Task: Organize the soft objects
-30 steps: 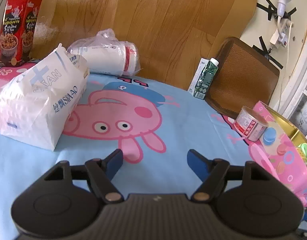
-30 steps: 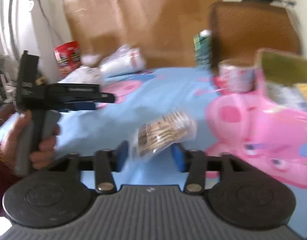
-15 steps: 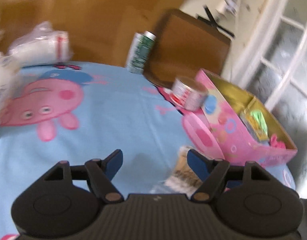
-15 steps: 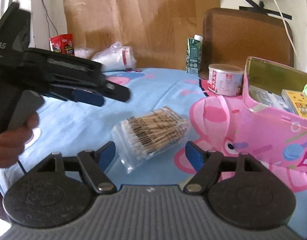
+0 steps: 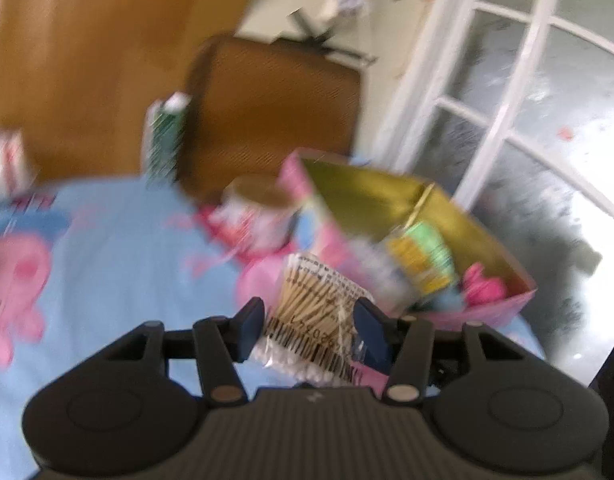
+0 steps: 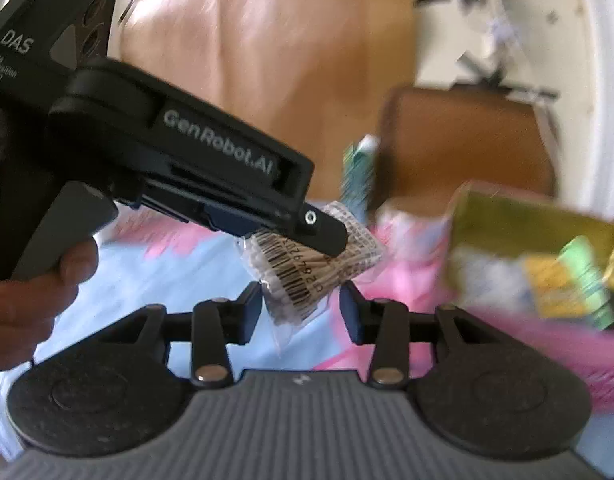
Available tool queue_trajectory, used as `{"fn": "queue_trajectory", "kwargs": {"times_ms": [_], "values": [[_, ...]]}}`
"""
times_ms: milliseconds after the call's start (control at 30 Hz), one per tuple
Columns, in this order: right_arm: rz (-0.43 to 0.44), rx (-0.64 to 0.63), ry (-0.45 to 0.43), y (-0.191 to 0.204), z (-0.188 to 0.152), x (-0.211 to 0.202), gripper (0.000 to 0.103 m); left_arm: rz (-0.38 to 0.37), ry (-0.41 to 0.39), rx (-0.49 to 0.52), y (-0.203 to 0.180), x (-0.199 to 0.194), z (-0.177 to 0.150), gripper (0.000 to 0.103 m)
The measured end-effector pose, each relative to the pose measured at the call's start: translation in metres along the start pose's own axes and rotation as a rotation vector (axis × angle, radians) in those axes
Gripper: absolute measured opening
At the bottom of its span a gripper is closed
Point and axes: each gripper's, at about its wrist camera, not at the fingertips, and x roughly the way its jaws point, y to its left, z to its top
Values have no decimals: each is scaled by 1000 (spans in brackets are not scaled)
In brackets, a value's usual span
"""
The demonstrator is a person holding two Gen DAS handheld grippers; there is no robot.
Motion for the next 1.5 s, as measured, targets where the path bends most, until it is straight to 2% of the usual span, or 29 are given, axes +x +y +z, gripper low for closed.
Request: {"fn": "queue_trajectory", "kwargs": {"times_ms": [100, 267, 333, 467, 533, 667, 800, 1000, 1200, 1267, 1333, 1500], "values": [[-60, 30, -40, -30, 13, -7, 45, -38, -13, 66, -31, 19, 23, 51], [-161, 78, -24, -80, 16, -6, 46, -82, 12, 127, -73, 67, 45, 52], [-208, 84, -1, -97, 14, 3, 46, -70, 22, 139, -84, 86, 48, 62], [-354, 90, 52, -128, 15, 36, 46, -1, 45, 109, -87, 111, 50, 64], [-392, 133, 33, -144, 16, 41, 46, 1, 49, 77, -81, 111, 48, 64], [-394, 210, -21, -151, 8, 22, 46, 38, 28, 61, -72, 97, 43, 68], [-394, 247, -65, -140, 1, -3, 46, 51, 24, 59, -72, 82, 36, 68], [-400, 343, -138, -127, -4, -46, 46, 84, 26, 103, -88, 54, 16, 69], [-387, 418, -157, -111, -14, -76, 46, 131, 32, 164, -102, 26, -10, 73], [-374, 443, -144, -106, -18, -81, 46, 142, 36, 166, -101, 19, -17, 78], [-362, 463, -128, -101, -22, -85, 46, 158, 33, 156, -99, 10, -26, 90], [-340, 489, -95, -85, -32, -93, 47, 212, 21, 157, -93, -10, -44, 97]]}}
